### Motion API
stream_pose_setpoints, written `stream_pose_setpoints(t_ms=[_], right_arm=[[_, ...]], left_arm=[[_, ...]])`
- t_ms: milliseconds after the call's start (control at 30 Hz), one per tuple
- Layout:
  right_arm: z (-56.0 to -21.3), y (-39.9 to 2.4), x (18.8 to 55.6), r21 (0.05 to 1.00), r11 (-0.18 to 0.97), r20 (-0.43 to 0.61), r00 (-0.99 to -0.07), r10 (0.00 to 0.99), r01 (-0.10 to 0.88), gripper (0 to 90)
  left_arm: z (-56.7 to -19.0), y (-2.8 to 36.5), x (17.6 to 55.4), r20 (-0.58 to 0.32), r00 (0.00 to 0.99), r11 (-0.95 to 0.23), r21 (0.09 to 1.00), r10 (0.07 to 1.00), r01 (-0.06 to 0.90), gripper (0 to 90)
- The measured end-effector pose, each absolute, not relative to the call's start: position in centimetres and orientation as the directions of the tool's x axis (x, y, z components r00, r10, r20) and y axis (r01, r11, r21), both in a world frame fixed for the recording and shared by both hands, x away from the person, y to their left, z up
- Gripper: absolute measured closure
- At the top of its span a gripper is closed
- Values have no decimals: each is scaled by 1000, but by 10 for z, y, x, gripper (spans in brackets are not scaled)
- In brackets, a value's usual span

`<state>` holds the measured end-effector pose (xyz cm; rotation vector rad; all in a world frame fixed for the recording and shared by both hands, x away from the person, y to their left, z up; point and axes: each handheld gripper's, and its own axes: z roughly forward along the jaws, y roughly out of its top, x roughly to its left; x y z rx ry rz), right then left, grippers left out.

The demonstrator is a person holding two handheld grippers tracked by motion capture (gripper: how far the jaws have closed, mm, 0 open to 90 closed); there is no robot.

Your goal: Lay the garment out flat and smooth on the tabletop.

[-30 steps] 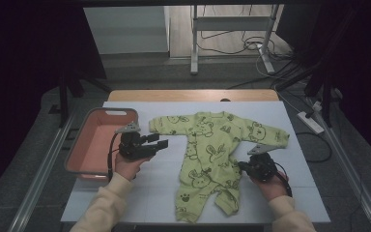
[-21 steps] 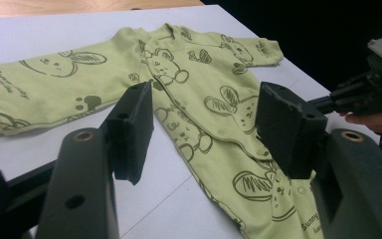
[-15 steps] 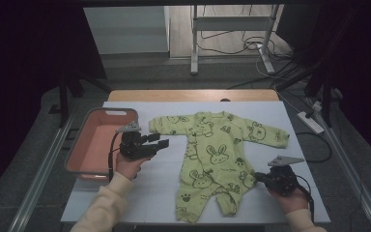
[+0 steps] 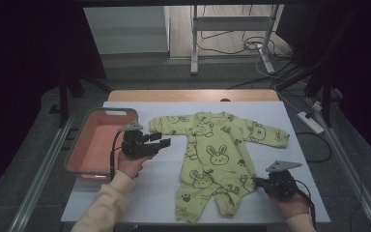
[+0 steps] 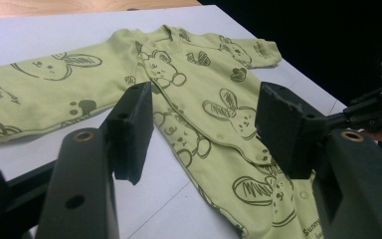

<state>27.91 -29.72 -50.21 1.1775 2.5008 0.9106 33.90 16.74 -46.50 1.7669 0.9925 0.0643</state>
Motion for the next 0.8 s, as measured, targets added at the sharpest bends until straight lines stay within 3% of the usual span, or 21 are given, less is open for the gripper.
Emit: stream_pose_setpoints(t_ms=[233, 567, 700, 800], right_arm=[[-500, -288, 277, 665, 475, 14, -645, 764, 576, 632], [-508, -298, 280, 645, 409, 73, -585, 808, 645, 494], [-512, -292, 279, 616, 426, 76, -589, 804, 662, 519], [-512, -288, 278, 610, 445, 88, -615, 784, 655, 730]], left_arm=[[-464, 167, 338, -395, 655, -100, 806, 644, 584, 403], [-464, 170, 337, -395, 651, -95, 806, 648, 584, 403], [-464, 167, 337, -394, 655, -101, 806, 644, 584, 403], [-464, 167, 337, -394, 656, -101, 806, 644, 584, 403]])
